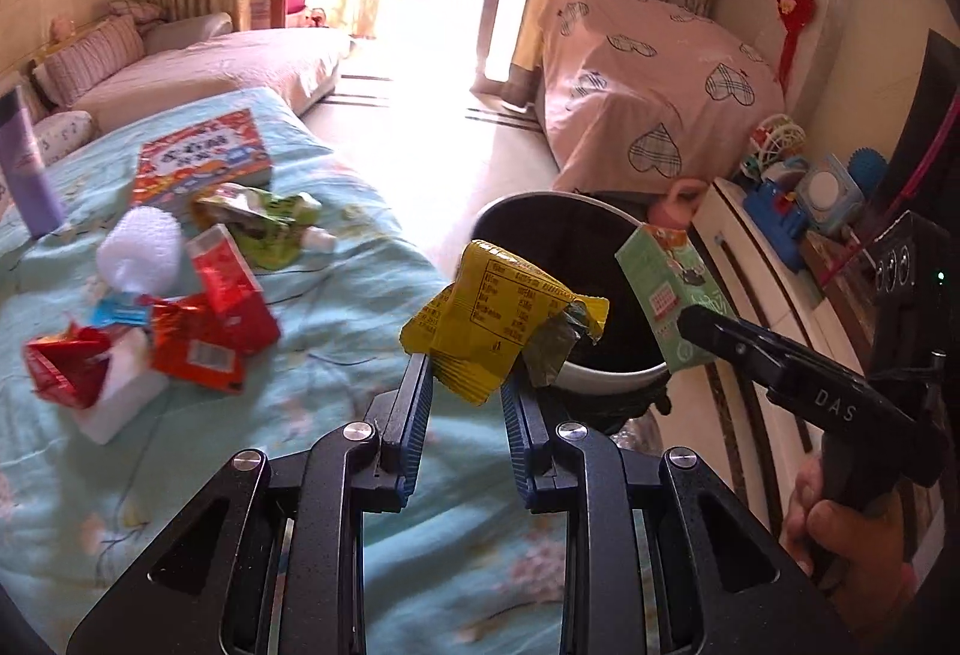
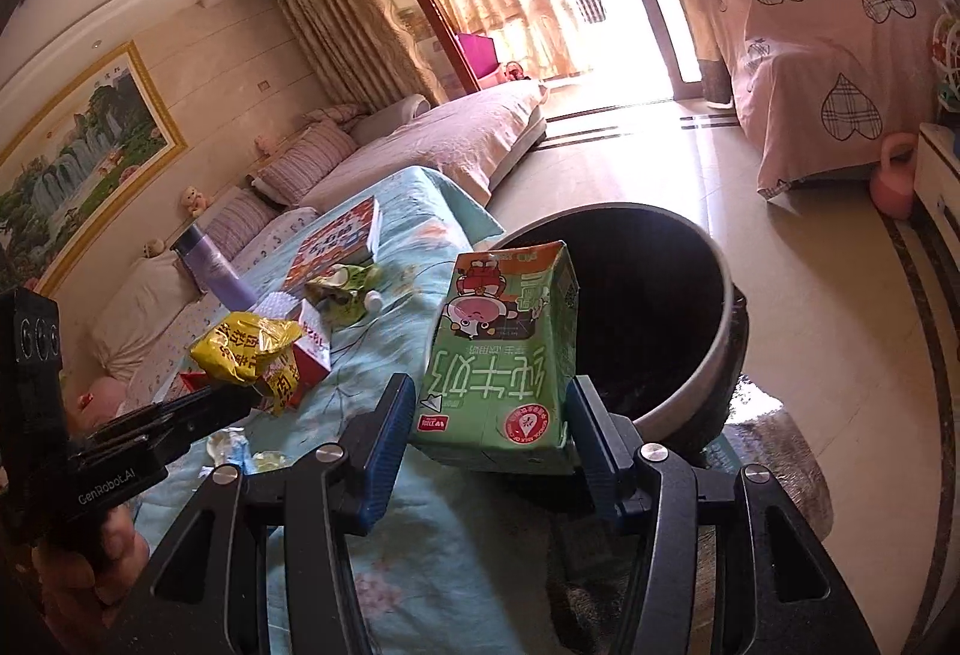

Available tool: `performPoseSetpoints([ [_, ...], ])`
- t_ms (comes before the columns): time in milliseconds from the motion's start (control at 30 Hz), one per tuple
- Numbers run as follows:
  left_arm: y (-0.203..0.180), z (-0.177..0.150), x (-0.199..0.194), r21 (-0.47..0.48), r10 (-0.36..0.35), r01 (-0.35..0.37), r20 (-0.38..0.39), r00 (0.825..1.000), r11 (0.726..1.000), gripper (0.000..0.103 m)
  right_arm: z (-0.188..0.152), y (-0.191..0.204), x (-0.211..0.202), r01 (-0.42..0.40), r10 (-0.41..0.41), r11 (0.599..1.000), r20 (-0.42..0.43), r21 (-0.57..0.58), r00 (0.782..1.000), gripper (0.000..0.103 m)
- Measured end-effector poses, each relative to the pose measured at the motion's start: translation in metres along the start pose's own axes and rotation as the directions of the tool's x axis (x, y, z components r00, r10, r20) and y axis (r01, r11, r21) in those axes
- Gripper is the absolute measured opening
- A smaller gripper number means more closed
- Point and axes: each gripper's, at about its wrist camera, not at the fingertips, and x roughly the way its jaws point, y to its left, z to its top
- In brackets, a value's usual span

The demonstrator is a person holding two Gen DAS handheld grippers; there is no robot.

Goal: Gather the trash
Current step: 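Carry the wrapper and carton over the bin and open both tools to drop them, then grasp the red chip bag with the left tool while the right tool grasps the crumpled tissue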

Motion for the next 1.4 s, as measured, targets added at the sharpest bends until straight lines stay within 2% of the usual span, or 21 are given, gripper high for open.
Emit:
performPoseSetpoints([
  [233, -0.024, 0.018, 0.033, 0.020, -0.029, 0.030, -0.040, 0.999, 0.999, 0.023, 0.016, -0.019, 0.012, 0.029, -0.029, 1.000, -0.012, 0.003, 0.999, 0.053],
  [567, -0.040, 0.041, 0.077, 0.050, -0.021, 0.025, -0.087, 0.996, 0.998, 0.023, 0.040, -0.039, 0.032, 0.048, -0.048, 0.999, -0.037, -0.001, 0.998, 0.054],
  [633, -0.041, 0.043, 0.086, 0.045, -0.021, 0.025, -0.101, 0.995, 0.999, 0.026, 0.043, -0.042, 0.035, 0.053, -0.053, 0.999, -0.040, -0.006, 0.998, 0.054],
  [667, -0.040, 0.043, 0.090, 0.041, -0.019, 0.024, -0.110, 0.994, 0.999, 0.032, 0.045, -0.044, 0.037, 0.055, -0.056, 0.998, -0.043, -0.009, 0.998, 0.055],
  [733, -0.039, 0.042, 0.093, 0.026, -0.019, 0.022, -0.123, 0.992, 0.999, 0.053, 0.046, -0.050, 0.039, 0.053, -0.052, 0.999, -0.046, 0.001, 0.998, 0.056],
  [767, -0.037, 0.041, 0.093, 0.017, -0.017, 0.019, -0.124, 0.992, 1.000, 0.065, 0.046, -0.053, 0.040, 0.052, -0.052, 0.999, -0.049, 0.013, 0.997, 0.061],
  [800, -0.035, 0.040, 0.090, 0.010, -0.021, 0.022, -0.114, 0.993, 1.000, 0.065, 0.046, -0.056, 0.039, 0.052, -0.051, 0.998, -0.049, 0.023, 0.998, 0.065],
  [1033, -0.021, 0.023, 0.056, -0.016, -0.044, 0.043, -0.066, 0.997, 0.999, 0.065, 0.037, -0.053, 0.022, 0.028, -0.027, 0.998, -0.014, 0.057, 1.000, 0.066],
  [1067, -0.018, 0.020, 0.049, -0.019, -0.050, 0.049, -0.057, 0.997, 0.999, 0.065, 0.033, -0.048, 0.020, 0.020, -0.020, 0.998, -0.010, 0.056, 1.000, 0.067],
  [1200, -0.004, 0.005, 0.020, -0.025, -0.068, 0.067, -0.009, 0.998, 0.997, 0.065, 0.018, -0.029, 0.011, -0.018, 0.017, 0.997, 0.014, 0.074, 1.000, 0.089],
  [1400, 0.029, -0.016, -0.023, -0.052, -0.041, 0.043, 0.045, 0.998, 0.998, 0.066, -0.007, 0.005, 0.004, -0.073, 0.073, 0.994, 0.000, 0.082, 0.997, 0.092],
])
